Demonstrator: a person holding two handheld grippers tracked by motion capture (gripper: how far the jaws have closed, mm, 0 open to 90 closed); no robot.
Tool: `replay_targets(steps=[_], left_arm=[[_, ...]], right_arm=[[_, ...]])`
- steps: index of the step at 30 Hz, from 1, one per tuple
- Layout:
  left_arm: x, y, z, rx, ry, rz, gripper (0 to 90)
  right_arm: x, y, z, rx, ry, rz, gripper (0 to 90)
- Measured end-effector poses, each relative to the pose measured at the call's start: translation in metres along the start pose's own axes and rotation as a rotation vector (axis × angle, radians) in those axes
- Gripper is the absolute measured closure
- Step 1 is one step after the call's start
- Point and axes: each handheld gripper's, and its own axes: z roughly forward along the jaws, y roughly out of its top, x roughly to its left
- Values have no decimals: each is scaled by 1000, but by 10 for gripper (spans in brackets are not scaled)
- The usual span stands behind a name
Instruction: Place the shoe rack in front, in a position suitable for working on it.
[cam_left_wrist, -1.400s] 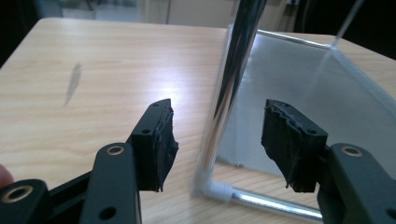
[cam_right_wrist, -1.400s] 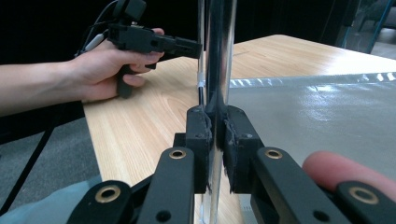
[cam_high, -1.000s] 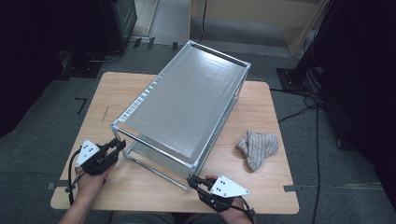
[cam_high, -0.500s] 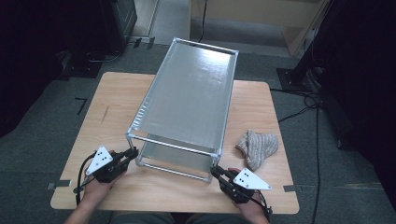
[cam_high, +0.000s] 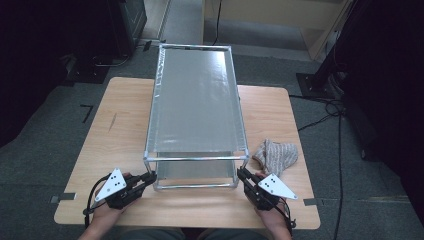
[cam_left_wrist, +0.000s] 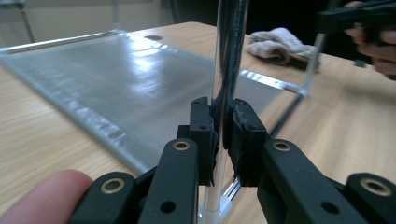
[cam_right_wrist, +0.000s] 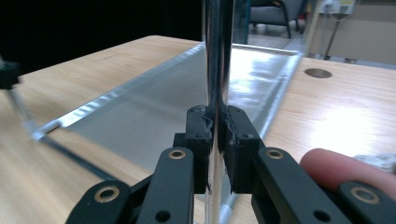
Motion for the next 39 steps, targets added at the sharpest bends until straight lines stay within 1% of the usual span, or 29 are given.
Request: replay_targets(steps=[3, 6, 8, 10, 12, 13, 14, 16, 20, 23, 24, 26, 30, 32, 33, 34, 35, 36, 37, 38, 39], left_arm=[[-4, -1, 0, -4, -31, 6, 806], [-12, 0, 2, -2, -57, 12, 806], [-17, -1, 4, 1, -81, 21, 805], [-23, -1, 6, -4, -102, 14, 804], [-27, -1, 7, -4, -115, 16, 803], [-29, -1, 8, -3, -123, 16, 803], [-32, -1, 9, 0, -134, 25, 803], [-37, 0, 9, 6, -134, 35, 805], [-45, 1, 11, 18, -154, 5, 804], [-50, 1, 14, 19, -180, 3, 802], [-54, 1, 16, 20, -207, 14, 802], [-56, 1, 17, 20, -216, 16, 802], [-66, 1, 21, 23, -258, 35, 803], [-71, 1, 24, 26, -276, 44, 802], [-73, 1, 25, 24, -278, 42, 802], [-73, 1, 25, 25, -284, 42, 800], [-74, 1, 25, 25, -285, 45, 800], [-73, 1, 25, 25, -287, 46, 799], [-72, 0, 26, 27, -298, 36, 796], [-71, -1, 26, 20, -307, 25, 793], [-70, -2, 26, 19, -312, 21, 788]], right_arm=[[-2, 1, 3, -4, -33, 13, 819], [-5, 1, 4, -6, -74, 10, 821], [-7, 2, 6, -7, -103, 18, 821], [-9, 2, 7, -10, -121, 26, 821], [-11, 2, 7, -8, -152, 35, 821], [-11, 2, 7, -8, -152, 35, 821], [-13, 2, 8, -13, -160, 33, 820], [-14, 2, 8, -13, -168, 38, 820], [-17, 2, 10, -19, -185, 41, 819], [-19, 2, 12, -27, -203, 50, 819], [-21, 3, 15, -25, -212, 60, 817], [-23, 4, 16, -27, -214, 61, 815], [-28, 5, 23, -32, -218, 75, 813], [-30, 6, 27, -34, -220, 67, 808], [-31, 7, 29, -27, -223, 58, 772], [-33, 8, 29, 11, -210, 23, 583], [-33, 8, 29, 11, -210, 23, 583], [-33, 9, 28, 44, -206, -6, 455], [-33, 10, 26, 82, -211, -38, 370], [-34, 11, 22, 108, -223, -67, 345], [-38, 12, 14, 112, -230, -73, 334]])
